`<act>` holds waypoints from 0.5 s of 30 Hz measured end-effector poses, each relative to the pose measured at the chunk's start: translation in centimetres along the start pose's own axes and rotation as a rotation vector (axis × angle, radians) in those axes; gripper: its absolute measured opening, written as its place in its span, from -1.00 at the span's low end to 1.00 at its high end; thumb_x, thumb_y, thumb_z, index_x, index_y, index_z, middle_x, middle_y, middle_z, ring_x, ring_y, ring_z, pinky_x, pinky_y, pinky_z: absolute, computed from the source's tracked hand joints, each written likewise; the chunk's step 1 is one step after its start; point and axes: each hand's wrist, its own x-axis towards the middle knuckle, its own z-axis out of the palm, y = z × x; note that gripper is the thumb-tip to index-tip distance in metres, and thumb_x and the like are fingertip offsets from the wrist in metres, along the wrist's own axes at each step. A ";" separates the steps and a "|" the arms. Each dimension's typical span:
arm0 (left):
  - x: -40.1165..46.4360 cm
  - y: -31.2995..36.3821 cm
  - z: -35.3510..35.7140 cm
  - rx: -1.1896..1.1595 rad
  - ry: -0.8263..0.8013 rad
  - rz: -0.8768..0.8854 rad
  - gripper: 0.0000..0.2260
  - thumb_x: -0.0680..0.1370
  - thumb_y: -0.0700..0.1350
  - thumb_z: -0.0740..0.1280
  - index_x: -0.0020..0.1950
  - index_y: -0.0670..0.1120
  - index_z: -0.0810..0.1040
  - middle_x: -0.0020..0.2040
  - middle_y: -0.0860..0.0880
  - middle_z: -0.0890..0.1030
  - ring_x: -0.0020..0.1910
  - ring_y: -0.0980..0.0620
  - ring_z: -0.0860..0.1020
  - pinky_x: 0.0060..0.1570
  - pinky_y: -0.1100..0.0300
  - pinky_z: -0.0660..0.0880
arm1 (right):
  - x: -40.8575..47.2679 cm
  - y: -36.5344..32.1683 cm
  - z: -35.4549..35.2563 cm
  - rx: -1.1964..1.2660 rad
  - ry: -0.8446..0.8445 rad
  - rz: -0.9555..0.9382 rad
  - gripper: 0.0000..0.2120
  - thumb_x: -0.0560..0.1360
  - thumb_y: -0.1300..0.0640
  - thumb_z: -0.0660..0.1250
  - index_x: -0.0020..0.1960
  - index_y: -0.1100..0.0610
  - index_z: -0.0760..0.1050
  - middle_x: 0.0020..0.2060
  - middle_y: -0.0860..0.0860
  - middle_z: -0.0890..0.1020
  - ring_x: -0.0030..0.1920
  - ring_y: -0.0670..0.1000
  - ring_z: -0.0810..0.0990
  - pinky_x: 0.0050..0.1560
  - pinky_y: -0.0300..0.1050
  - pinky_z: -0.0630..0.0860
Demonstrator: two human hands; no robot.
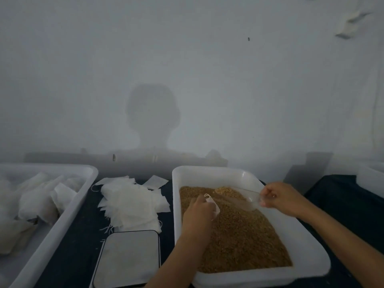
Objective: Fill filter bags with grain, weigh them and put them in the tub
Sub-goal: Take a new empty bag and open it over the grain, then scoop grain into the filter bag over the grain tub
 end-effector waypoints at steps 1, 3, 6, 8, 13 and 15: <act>0.0 0.0 0.1 0.018 -0.026 0.031 -0.79 0.58 -0.19 0.26 0.19 -0.07 0.57 0.20 -0.05 0.44 0.22 -0.01 0.37 0.13 0.19 0.43 | -0.5 0.1 -1.0 -0.001 -0.019 -0.019 -0.87 0.44 0.17 0.43 -0.05 0.22 0.60 -0.12 -0.04 0.63 -0.07 -0.08 0.58 -0.03 -0.24 0.47; -0.1 -0.1 0.4 0.041 -0.051 0.103 -0.79 0.55 -0.22 0.30 0.16 -0.06 0.58 0.22 -0.04 0.42 0.25 -0.02 0.33 0.15 0.17 0.41 | -1.4 0.2 -2.6 -0.003 -0.062 -0.042 -0.89 0.43 0.19 0.44 -0.06 0.20 0.60 -0.11 -0.05 0.65 -0.06 -0.10 0.60 -0.06 -0.31 0.45; -0.3 -0.1 0.6 0.051 -0.077 0.191 -0.81 0.54 -0.22 0.31 0.12 -0.06 0.60 0.20 -0.04 0.40 0.23 -0.02 0.33 0.11 0.19 0.40 | -2.1 0.4 -3.7 -0.010 -0.122 -0.054 -0.94 0.42 0.19 0.45 -0.12 0.12 0.60 -0.15 -0.09 0.66 -0.10 -0.16 0.60 -0.11 -0.35 0.44; -0.3 0.0 0.6 0.068 -0.103 0.232 -0.82 0.56 -0.19 0.29 0.13 -0.08 0.60 0.16 -0.04 0.41 0.18 0.00 0.37 0.01 0.28 0.33 | -2.3 0.5 -3.9 -0.030 -0.154 -0.056 -0.94 0.42 0.20 0.45 -0.13 0.11 0.59 -0.15 -0.08 0.66 -0.09 -0.15 0.61 -0.08 -0.33 0.48; 0.1 0.6 0.1 0.062 -0.186 0.242 -0.82 0.56 -0.24 0.25 0.12 -0.18 0.57 0.13 -0.10 0.51 -0.01 0.06 0.42 -0.13 0.33 0.23 | -2.2 0.4 -3.4 -0.081 -0.210 -0.061 -0.93 0.42 0.20 0.45 -0.10 0.14 0.60 -0.12 -0.04 0.65 -0.06 -0.12 0.60 -0.02 -0.29 0.48; -0.1 0.6 0.0 0.039 -0.164 0.242 -0.86 0.54 -0.24 0.28 0.08 -0.20 0.52 0.08 -0.11 0.54 -0.02 0.01 0.48 -0.19 0.32 0.24 | -2.0 0.3 -3.4 -0.093 -0.200 -0.064 -0.92 0.42 0.20 0.45 -0.08 0.16 0.60 -0.11 -0.01 0.66 -0.04 -0.08 0.61 0.03 -0.22 0.49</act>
